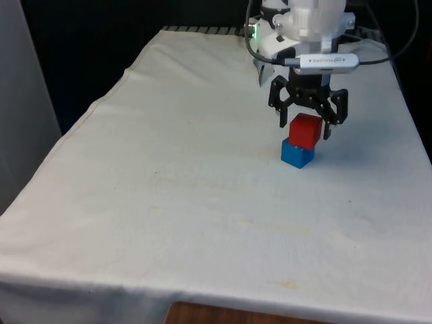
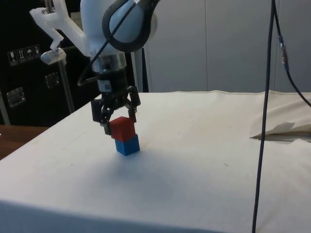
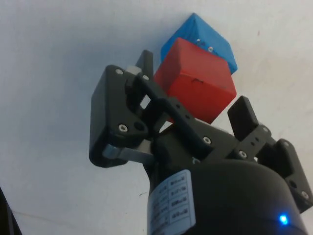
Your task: Stack the two cubes.
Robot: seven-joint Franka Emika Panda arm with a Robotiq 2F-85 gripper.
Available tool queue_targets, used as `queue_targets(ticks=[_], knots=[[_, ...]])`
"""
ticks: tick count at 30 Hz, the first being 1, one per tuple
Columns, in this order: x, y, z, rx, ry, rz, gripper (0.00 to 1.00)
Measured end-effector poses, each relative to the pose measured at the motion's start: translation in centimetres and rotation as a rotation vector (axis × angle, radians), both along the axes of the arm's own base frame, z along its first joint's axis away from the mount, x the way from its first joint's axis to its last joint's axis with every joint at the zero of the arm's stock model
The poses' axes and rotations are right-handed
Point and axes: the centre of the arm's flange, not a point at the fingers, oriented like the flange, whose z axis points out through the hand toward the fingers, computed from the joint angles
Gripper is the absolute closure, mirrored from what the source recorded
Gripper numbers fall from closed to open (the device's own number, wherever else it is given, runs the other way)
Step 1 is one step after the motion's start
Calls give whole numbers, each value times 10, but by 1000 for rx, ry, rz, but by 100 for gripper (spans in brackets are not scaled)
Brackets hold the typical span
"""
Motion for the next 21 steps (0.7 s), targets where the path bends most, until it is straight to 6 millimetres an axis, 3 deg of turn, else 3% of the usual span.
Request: queue_targets(ticks=[9, 16, 21], knots=[[3, 0, 4, 1, -8, 0, 0], [5, 0, 39, -5, -15, 5, 0], [6, 0, 49, -6, -18, 11, 0]])
